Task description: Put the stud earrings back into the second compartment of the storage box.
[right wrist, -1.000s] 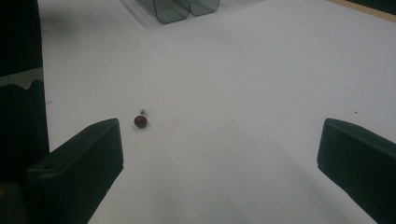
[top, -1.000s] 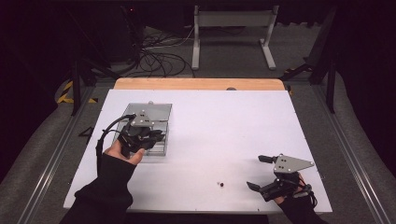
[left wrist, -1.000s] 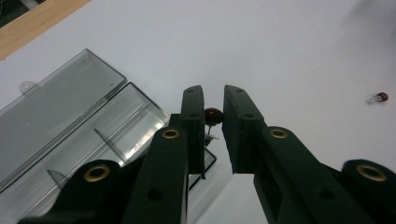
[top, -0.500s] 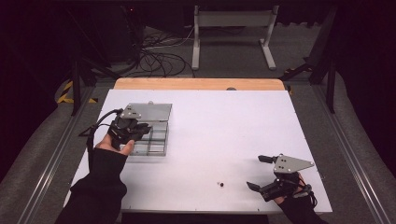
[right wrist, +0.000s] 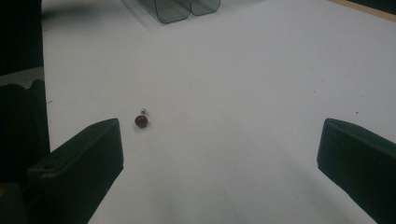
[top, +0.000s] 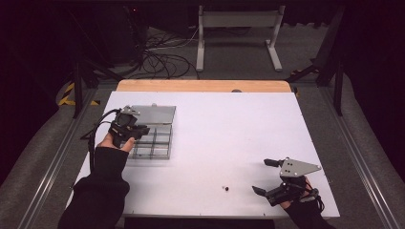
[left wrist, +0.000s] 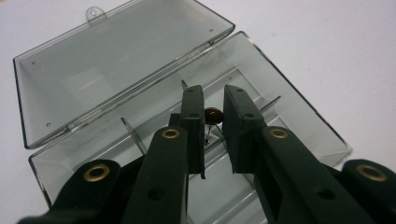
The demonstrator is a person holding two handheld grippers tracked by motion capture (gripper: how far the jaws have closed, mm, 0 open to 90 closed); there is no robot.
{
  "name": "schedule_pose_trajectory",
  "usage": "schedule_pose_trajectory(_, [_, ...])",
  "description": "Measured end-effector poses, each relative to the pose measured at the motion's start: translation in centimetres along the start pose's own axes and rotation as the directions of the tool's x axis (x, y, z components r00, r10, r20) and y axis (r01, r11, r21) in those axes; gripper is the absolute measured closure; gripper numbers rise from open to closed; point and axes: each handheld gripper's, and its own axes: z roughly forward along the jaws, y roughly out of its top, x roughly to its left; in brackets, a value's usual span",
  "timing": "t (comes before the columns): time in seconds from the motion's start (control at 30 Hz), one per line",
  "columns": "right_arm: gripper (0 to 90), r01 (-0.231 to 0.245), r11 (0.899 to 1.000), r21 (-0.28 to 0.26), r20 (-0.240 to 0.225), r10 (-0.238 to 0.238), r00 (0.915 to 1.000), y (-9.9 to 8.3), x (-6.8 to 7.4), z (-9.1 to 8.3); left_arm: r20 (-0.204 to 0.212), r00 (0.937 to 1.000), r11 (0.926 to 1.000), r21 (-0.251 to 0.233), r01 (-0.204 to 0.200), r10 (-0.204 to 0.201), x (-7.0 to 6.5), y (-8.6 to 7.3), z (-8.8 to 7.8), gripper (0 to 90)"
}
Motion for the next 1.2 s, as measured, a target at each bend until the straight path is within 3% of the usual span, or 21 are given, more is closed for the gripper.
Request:
schedule_pose_trajectory(0.47, [0.9, -0.003, 1.0, -0.005, -0.005, 0.003, 1.0, 0.0, 0.0, 0.0, -0.02, 0.9995, 0.9965, 0.079, 0.028, -0.026, 0.9, 0.1, 1.9, 78.6])
schedule_pose_trajectory(0.8, [0.9, -0.002, 1.0, -0.005, -0.009, 0.002, 1.0, 0.0, 0.0, -0.1, -0.05, 0.9978, 0.9892, 0.137, 0.05, -0.044, 1.5, 0.0, 3.1, 78.5])
schedule_pose_trajectory(1.03, [0.8, -0.001, 1.0, -0.005, -0.01, 0.001, 0.9999, 0.0, 0.0, -0.1, -0.053, 0.9977, 0.9894, 0.136, 0.049, -0.042, 1.3, 0.1, 3.2, 77.0])
schedule_pose_trajectory(1.2, [0.8, 0.0, 1.0, -0.006, -0.011, 0.0, 0.9999, 0.0, 0.0, -0.1, -0.05, 0.9983, 0.9925, 0.117, 0.035, -0.029, 1.2, 0.1, 2.9, 68.9])
